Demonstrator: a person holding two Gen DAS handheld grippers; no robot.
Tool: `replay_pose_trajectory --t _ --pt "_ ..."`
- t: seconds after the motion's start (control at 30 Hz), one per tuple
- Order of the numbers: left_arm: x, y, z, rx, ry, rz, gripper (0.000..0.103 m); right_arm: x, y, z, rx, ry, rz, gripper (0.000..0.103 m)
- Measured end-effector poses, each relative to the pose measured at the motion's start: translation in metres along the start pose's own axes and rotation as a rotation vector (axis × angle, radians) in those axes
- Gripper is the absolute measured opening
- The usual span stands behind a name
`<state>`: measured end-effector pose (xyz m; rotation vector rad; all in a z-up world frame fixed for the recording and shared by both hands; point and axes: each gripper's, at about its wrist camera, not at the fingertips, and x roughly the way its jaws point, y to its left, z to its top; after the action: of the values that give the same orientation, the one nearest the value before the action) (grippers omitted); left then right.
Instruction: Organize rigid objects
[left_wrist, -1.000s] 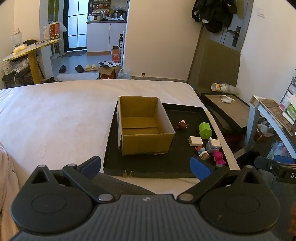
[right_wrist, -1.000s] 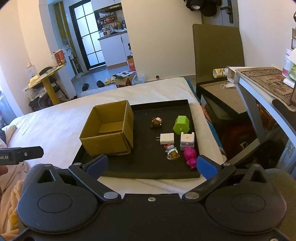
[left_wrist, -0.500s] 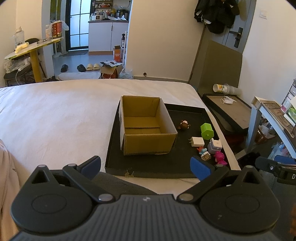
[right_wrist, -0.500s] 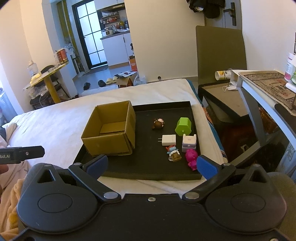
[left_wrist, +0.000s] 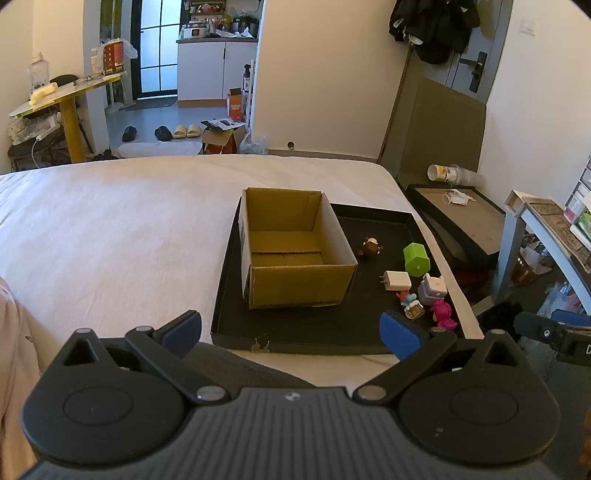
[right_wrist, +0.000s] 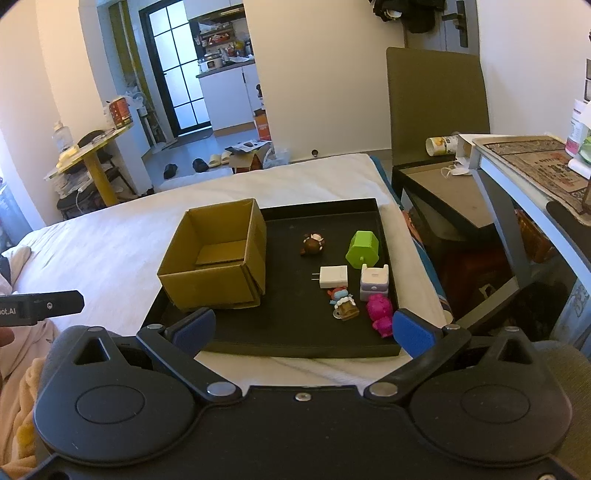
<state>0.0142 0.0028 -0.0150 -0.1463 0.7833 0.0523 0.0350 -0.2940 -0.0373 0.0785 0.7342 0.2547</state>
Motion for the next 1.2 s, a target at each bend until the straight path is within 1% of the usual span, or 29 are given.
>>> replay_pose_trajectory --t 0.33,0.5,0.6,0.87,0.93,1.2 --pt "0.019 0.0 0.001 0.005 0.026 0.005 0.102 0.009 -0.002 0.0 -0.002 0.004 -0.005 0.103" --pt "0.029 -0.001 0.006 0.003 0.033 0.022 0.102 0.018 -0.007 -0.001 0.002 0.017 -0.002 0.103" --pt "0.036 -0.001 0.009 -0.001 0.035 0.031 0.102 0.02 -0.013 0.0 0.023 0.006 0.013 0.103" --pt "0.057 0.006 0.014 -0.029 0.058 0.037 0.102 0.043 -0.026 0.005 0.045 0.016 -0.014 0.103" --pt "0.062 0.007 0.015 -0.036 0.062 0.038 0.101 0.05 -0.028 0.007 0.047 0.021 -0.016 0.099" --pt "0.086 0.012 0.022 -0.058 0.085 0.049 0.1 0.075 -0.035 0.009 0.067 0.055 -0.021 0.089"
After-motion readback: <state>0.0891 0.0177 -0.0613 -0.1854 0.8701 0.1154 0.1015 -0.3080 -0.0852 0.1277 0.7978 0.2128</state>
